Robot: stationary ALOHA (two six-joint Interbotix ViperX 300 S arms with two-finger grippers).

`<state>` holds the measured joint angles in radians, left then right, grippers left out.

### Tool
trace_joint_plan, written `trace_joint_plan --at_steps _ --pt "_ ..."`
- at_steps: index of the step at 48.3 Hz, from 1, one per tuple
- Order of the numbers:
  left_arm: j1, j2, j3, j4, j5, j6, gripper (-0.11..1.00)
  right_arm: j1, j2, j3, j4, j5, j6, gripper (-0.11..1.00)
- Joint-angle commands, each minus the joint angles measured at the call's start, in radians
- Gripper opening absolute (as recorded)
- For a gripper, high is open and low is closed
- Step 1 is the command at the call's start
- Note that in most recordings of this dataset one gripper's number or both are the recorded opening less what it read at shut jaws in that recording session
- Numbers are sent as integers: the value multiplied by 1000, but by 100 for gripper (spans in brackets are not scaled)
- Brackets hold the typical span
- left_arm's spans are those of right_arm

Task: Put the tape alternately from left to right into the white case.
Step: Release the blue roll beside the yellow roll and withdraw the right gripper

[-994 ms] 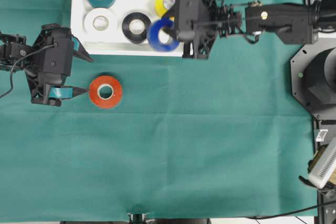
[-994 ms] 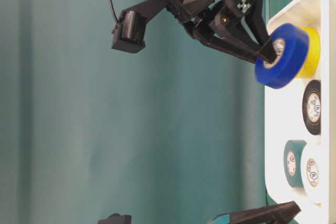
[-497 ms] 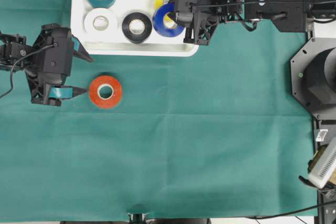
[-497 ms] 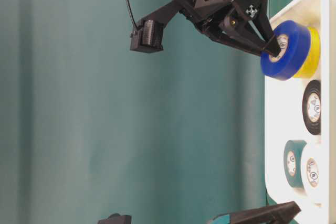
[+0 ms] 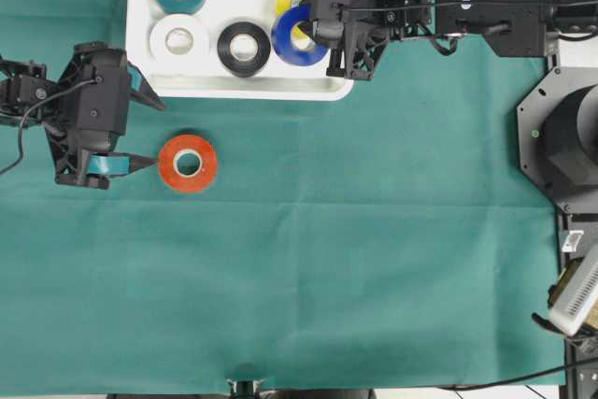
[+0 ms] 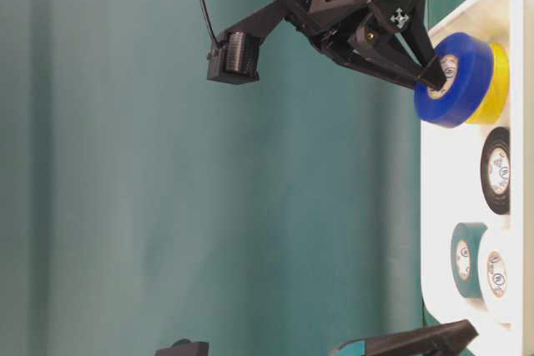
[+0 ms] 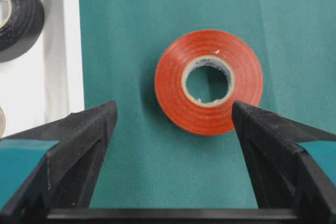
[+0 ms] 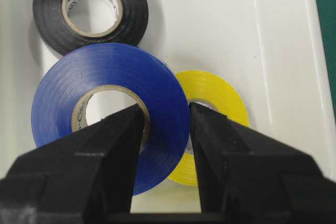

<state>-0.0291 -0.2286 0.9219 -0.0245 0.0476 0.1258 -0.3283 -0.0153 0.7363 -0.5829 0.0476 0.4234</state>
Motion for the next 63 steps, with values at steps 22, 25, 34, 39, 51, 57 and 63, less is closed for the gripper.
trace_joint_plan --at_steps 22,25,34,39,51,57,63 --pt "-3 -14 -25 -2 -8 0 89 2 -14 6 -2 -3 3 70" --pt "-3 -12 -23 -2 -8 0 89 3 -12 8 -2 -3 3 71" --pt "-3 -14 -25 -2 -8 -2 89 3 -12 6 -2 -3 3 70" --pt "-3 -14 -25 -2 -8 0 89 5 -14 8 -2 -3 3 70" --pt "-3 -14 -25 -2 -8 0 89 38 -55 20 -2 -3 3 70" --pt "-3 -14 -25 -2 -8 0 89 78 -84 37 -2 -3 6 70" --pt "-3 -12 -25 -2 -8 0 89 132 -115 58 -2 -9 6 70"
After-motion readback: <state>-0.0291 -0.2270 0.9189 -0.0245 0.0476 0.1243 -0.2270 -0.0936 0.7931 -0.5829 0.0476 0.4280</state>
